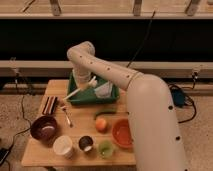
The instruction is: Place brush in table surface
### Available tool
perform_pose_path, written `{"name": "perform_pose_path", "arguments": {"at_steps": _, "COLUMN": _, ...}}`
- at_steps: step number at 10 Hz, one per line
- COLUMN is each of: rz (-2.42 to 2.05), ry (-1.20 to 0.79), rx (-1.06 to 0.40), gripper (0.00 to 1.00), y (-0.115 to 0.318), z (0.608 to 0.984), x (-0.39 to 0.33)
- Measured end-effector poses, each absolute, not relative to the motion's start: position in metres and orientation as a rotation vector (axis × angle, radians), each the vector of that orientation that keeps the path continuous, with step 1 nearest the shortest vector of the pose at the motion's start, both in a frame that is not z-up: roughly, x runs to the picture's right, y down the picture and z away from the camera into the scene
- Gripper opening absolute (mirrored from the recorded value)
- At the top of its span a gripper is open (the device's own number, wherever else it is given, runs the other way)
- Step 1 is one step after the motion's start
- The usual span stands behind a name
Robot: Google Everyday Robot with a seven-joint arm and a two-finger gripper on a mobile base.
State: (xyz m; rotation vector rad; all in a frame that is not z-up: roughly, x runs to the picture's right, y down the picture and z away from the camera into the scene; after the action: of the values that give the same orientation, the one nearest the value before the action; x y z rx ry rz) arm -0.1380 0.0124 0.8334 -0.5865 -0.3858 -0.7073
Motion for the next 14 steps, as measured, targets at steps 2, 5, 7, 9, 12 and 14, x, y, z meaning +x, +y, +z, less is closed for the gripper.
{"name": "perform_pose_path", "arguments": {"at_steps": 2, "rz": -0.711, "ry": -0.396, "rx": -0.625, "gripper": 0.0, "y": 0.035, "z": 0.809, "x": -0.142}}
{"name": "perform_pose_path", "arguments": {"at_steps": 5, "rz": -0.704, "ry": -0.447, "rx": -0.679, "gripper": 0.0, "y": 0.067, "z": 0.785, "x": -0.154}}
{"name": "perform_pose_path", "arguments": {"at_steps": 7, "rz": -0.698, "ry": -0.484, "rx": -0.711, "gripper": 0.04, "y": 0.087, "z": 0.79, "x": -0.168}}
{"name": "perform_pose_path", "arguments": {"at_steps": 9, "rz": -0.688, "ry": -0.515, "rx": -0.754, "gripper": 0.22, "y": 0.111, "z": 0.801, "x": -0.178}}
{"name": "perform_pose_path", "arguments": {"at_steps": 12, "rz": -0.658, "ry": -0.547, "rx": -0.836, "gripper": 0.55, "y": 0.131, "z": 0.815, "x": -0.184}}
{"name": "perform_pose_path", "arguments": {"at_steps": 14, "rz": -0.639, "ry": -0.558, "rx": -0.863, "gripper": 0.73, "y": 0.134, "z": 0.818, "x": -0.183}}
